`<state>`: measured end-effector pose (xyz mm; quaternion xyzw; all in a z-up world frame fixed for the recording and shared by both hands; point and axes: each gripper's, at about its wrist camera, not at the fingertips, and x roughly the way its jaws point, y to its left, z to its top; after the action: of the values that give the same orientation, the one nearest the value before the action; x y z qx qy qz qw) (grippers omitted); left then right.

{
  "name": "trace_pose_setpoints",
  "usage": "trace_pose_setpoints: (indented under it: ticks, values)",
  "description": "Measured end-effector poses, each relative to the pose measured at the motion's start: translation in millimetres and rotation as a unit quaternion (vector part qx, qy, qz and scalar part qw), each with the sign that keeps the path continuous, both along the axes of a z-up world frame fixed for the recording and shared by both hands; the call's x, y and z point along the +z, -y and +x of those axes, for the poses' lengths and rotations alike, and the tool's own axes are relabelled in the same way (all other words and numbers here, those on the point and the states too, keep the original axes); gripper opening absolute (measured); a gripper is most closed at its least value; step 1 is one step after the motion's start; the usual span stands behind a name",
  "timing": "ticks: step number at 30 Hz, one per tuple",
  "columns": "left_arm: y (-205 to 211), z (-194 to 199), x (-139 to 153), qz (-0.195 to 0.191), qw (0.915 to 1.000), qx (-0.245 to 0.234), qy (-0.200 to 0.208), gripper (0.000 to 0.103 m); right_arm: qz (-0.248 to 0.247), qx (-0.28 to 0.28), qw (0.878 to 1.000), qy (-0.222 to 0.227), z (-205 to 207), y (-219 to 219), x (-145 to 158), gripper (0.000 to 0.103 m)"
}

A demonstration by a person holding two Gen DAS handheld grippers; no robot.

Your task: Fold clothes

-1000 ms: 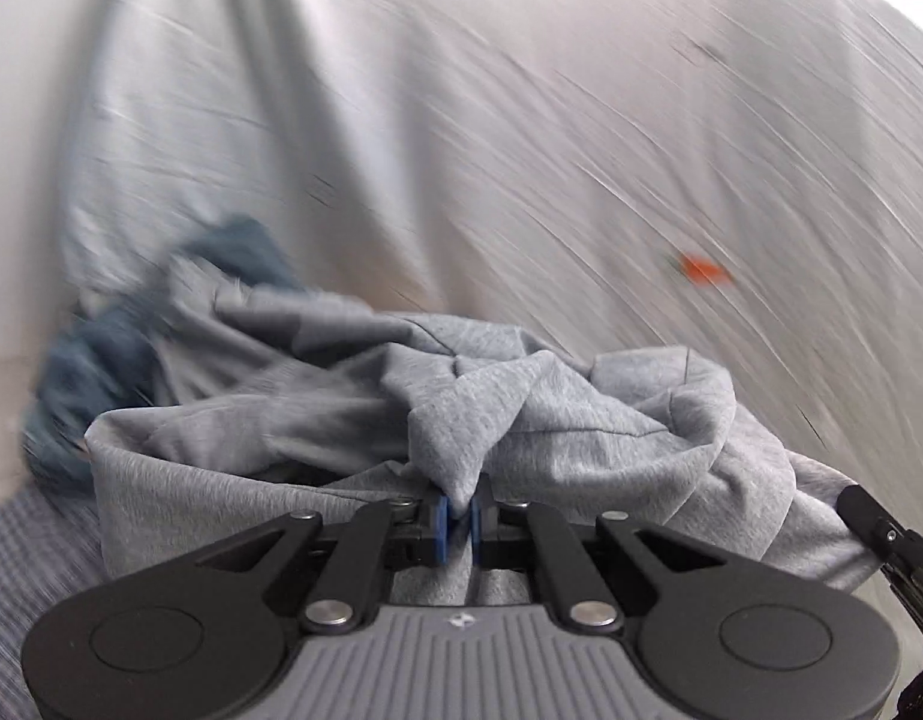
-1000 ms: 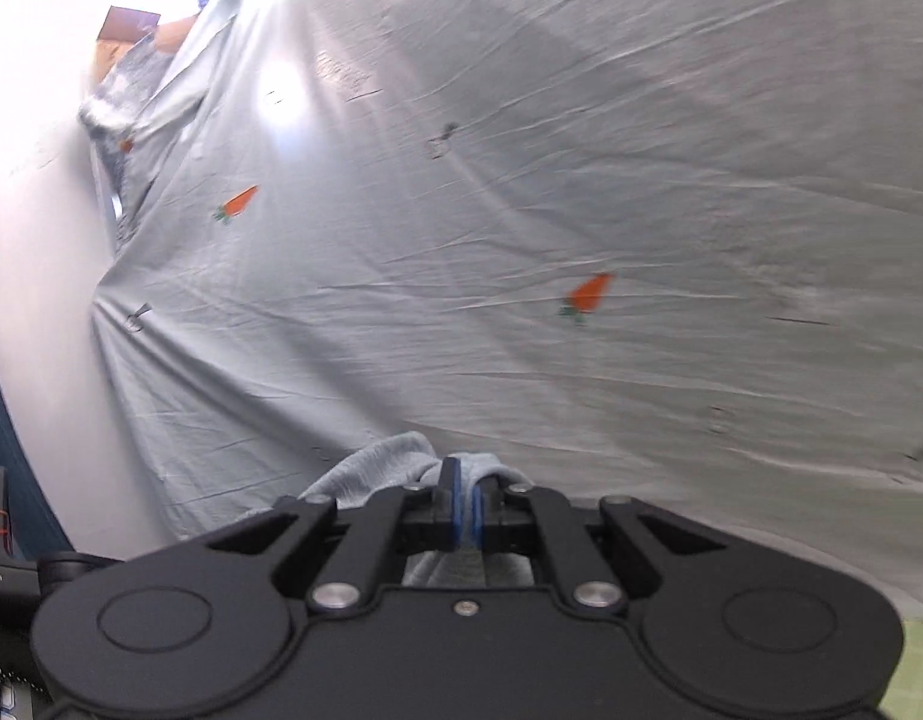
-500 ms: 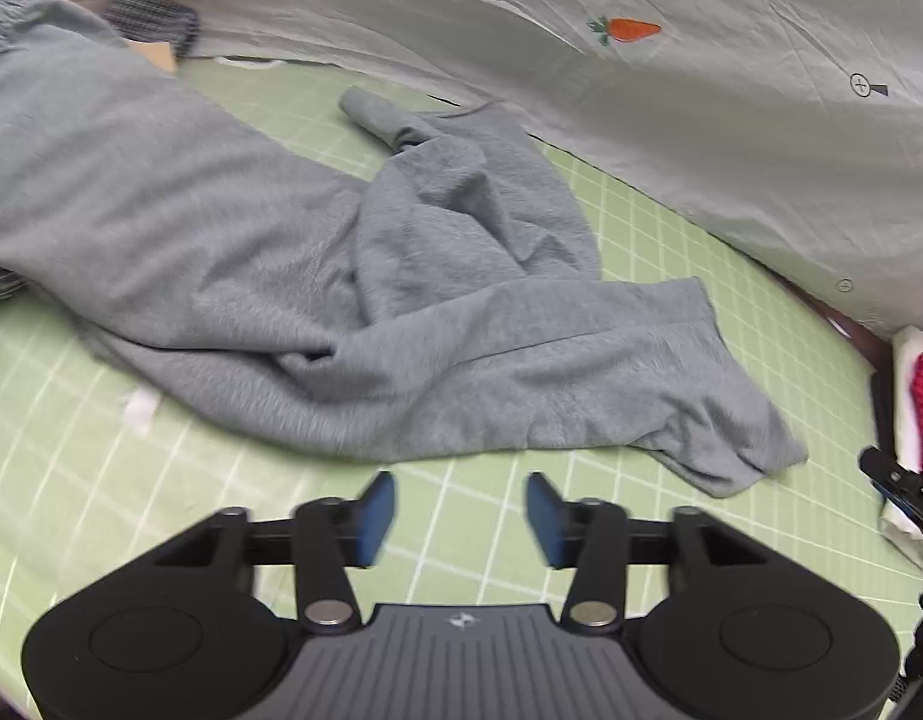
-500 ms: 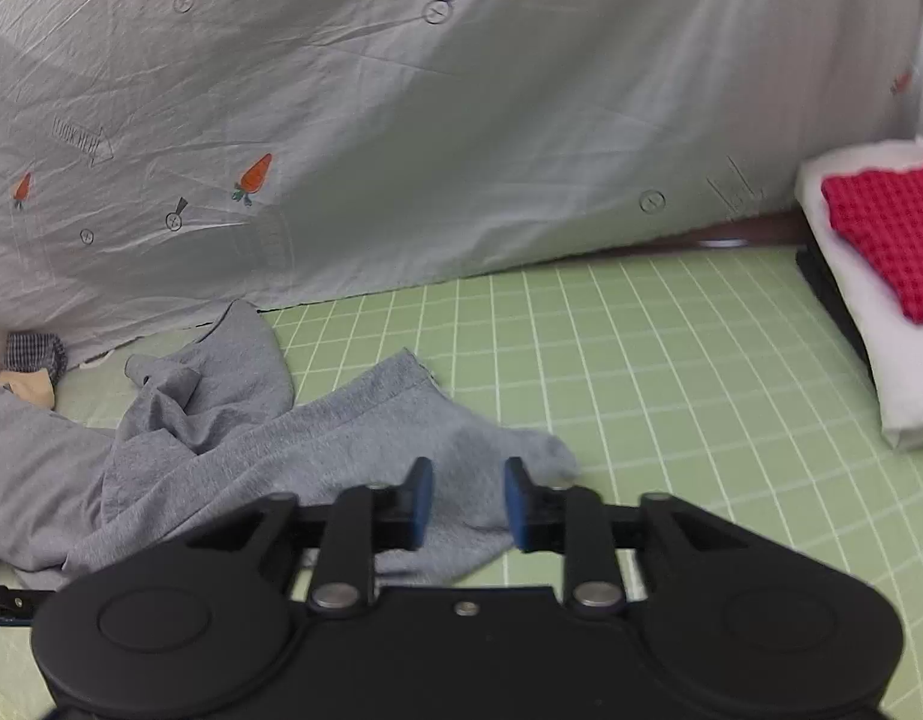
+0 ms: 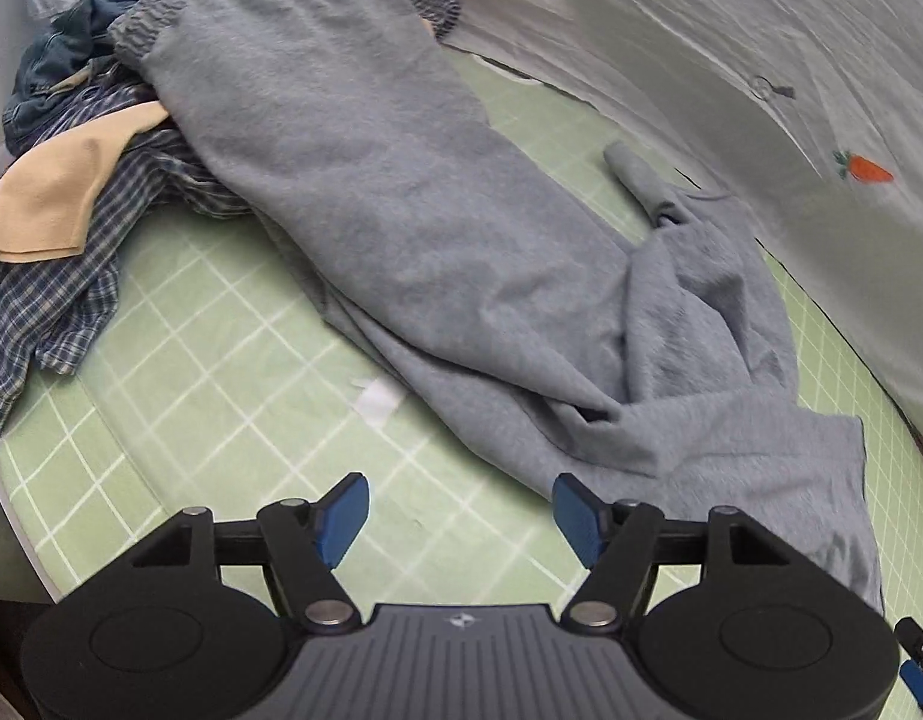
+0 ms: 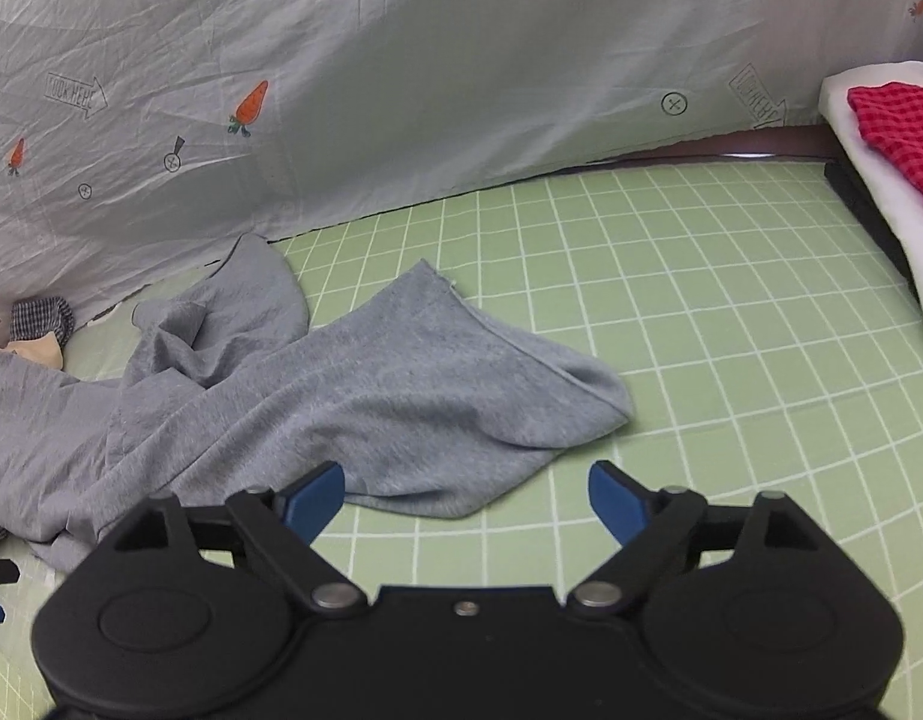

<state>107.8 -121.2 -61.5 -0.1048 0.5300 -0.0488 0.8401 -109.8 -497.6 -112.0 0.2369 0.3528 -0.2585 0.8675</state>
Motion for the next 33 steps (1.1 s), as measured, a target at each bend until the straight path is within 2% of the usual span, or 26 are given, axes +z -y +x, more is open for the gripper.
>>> trace_pose_setpoints:
  ticks: [4,7,12,14,16,17,18,20,21,22,24,27,33]
  values:
    - [-24,41,-9,0.003,0.9997,0.026,-0.002,0.07,0.004,-0.011,1.0,-0.019,47,-9,-15,0.101]
    - [-40,72,-17,0.0,0.9992,0.04,-0.009,0.074,-0.007,-0.023,0.998,-0.05,79,-15,-27,0.102]
    - [-62,120,-36,0.003,0.9981,0.059,-0.018,0.075,-0.014,-0.023,0.996,-0.089,115,-23,-41,0.103]
    - [-72,137,-43,-0.001,0.9978,0.064,-0.016,0.075,-0.011,-0.022,0.994,-0.103,125,-26,-46,0.099]
    - [-78,149,-46,-0.006,0.9978,0.064,-0.013,0.072,0.003,-0.027,0.995,-0.099,129,-27,-49,0.075]
    - [-81,152,-46,-0.011,0.9979,0.063,-0.01,0.063,0.01,-0.03,0.995,-0.096,131,-27,-51,0.066]
    - [-82,155,-47,-0.018,0.9979,0.062,-0.007,0.057,0.02,-0.029,0.995,-0.091,131,-27,-52,0.046]
    - [-82,159,-47,-0.031,0.9977,0.06,-0.005,0.031,0.012,-0.021,0.995,-0.093,132,-28,-52,0.027]
    - [-81,160,-46,-0.036,0.9976,0.059,-0.003,0.022,0.009,-0.016,0.996,-0.092,131,-27,-52,0.01]
    - [-77,158,-44,-0.033,0.9978,0.057,0.002,0.013,0.008,-0.011,0.996,-0.089,128,-26,-52,0.006]
    - [-66,153,-38,-0.017,0.9986,0.047,0.015,0.005,0.021,-0.015,0.997,-0.077,118,-18,-51,0.005]
    - [-46,138,-27,0.0,0.9992,0.021,0.034,0.005,0.032,-0.037,0.997,-0.066,94,-4,-52,0.004]
    - [12,84,-12,-0.012,0.9985,-0.041,0.034,0.005,-0.028,-0.073,0.993,-0.088,14,37,-46,0.004]
